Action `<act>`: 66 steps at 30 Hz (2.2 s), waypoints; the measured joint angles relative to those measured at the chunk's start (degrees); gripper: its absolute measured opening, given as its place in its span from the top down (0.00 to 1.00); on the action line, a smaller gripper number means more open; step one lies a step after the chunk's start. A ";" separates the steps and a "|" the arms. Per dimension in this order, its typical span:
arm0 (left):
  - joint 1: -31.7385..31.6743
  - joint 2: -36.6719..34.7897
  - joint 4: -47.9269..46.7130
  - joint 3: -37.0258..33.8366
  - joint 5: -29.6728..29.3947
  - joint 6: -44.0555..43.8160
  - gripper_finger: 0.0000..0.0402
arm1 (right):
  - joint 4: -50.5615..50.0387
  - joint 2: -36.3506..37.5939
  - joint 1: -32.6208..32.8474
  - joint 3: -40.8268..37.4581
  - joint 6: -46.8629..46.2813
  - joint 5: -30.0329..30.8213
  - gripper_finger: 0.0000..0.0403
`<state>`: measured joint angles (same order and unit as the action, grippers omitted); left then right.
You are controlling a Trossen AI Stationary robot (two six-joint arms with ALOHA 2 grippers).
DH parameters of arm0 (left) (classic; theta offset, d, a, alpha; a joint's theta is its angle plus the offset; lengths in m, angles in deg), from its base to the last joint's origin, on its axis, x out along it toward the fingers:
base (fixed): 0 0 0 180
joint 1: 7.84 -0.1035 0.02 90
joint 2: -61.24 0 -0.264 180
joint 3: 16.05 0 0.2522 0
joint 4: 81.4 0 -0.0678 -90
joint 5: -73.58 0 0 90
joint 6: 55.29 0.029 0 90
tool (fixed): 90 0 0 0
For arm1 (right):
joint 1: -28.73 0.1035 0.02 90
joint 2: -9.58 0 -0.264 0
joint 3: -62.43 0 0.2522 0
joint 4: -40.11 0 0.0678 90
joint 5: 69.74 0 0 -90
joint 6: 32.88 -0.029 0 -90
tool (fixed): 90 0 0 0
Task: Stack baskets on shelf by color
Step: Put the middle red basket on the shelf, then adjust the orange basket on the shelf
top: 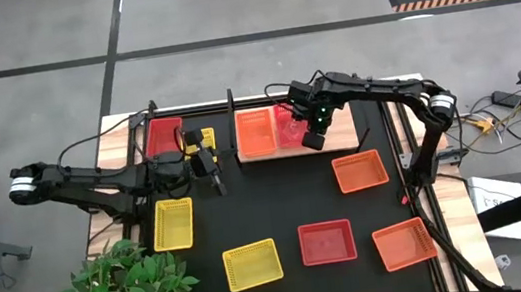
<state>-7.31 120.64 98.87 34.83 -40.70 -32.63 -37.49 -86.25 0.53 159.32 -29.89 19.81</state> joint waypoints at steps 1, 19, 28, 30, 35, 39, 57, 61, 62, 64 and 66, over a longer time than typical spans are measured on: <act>0.00 0.05 0.03 0.00 -0.01 -0.04 1.00 | -0.22 0.00 0.00 0.00 0.05 0.05 0.98; -0.04 18.51 -11.97 13.08 3.71 -6.05 1.00 | 4.48 15.54 5.85 -2.48 -0.04 0.63 0.98; -0.96 31.75 -43.12 31.78 8.75 -5.41 1.00 | 16.86 24.86 9.73 -11.61 2.04 0.61 0.98; -1.50 33.68 -45.56 34.17 9.23 -5.79 1.00 | 17.83 26.31 9.88 -13.30 2.10 0.59 0.98; -1.56 38.27 -43.80 36.50 8.21 -6.72 1.00 | 18.80 28.91 10.12 -17.10 1.47 0.61 0.98; -2.30 41.52 -41.60 37.33 4.17 -8.78 1.00 | 20.09 30.43 10.12 -20.19 1.06 0.61 0.98; -4.50 44.19 -41.05 38.60 -3.11 -8.62 1.00 | 20.99 31.65 10.10 -23.37 -0.88 0.57 0.98; -5.08 44.18 -41.06 38.53 -3.07 -8.53 1.00 | 20.99 31.65 10.10 -23.37 -0.91 0.57 0.98; -5.23 44.17 -41.06 38.53 -3.08 -8.52 1.00 | 20.99 31.65 10.10 -23.37 -0.93 0.57 0.98; -5.47 44.17 -41.08 38.53 -3.07 -8.45 1.00 | 21.00 31.65 10.10 -23.37 -0.91 0.57 0.98; -5.77 44.17 -41.03 38.53 -3.07 -8.36 1.00 | 21.09 31.65 10.10 -23.37 -0.91 0.57 0.98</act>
<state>-13.08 164.81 57.84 73.37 -43.77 -41.00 -16.40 -54.60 10.63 135.96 -30.80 20.38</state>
